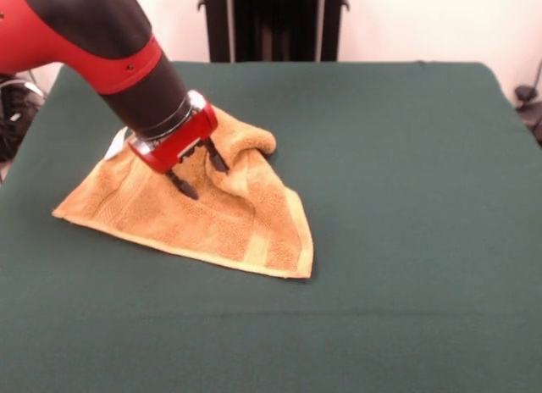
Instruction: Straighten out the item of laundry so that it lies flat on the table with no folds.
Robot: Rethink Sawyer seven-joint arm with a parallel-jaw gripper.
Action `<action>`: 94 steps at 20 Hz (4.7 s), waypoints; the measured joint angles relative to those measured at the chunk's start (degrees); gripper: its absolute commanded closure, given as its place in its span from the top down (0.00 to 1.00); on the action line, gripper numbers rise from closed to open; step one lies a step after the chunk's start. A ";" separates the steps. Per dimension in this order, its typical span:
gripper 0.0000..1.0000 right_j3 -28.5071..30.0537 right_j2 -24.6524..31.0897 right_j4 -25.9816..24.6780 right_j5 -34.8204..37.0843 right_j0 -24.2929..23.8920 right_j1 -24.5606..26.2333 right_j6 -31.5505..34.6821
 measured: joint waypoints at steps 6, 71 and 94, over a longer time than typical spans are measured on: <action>1.00 0.01 -0.02 -0.64 -0.94 0.14 -1.44 0.00; 1.00 17.55 -45.38 25.66 -25.09 26.63 -34.26 37.14; 1.00 13.95 -54.93 37.54 -26.20 30.69 -27.45 44.12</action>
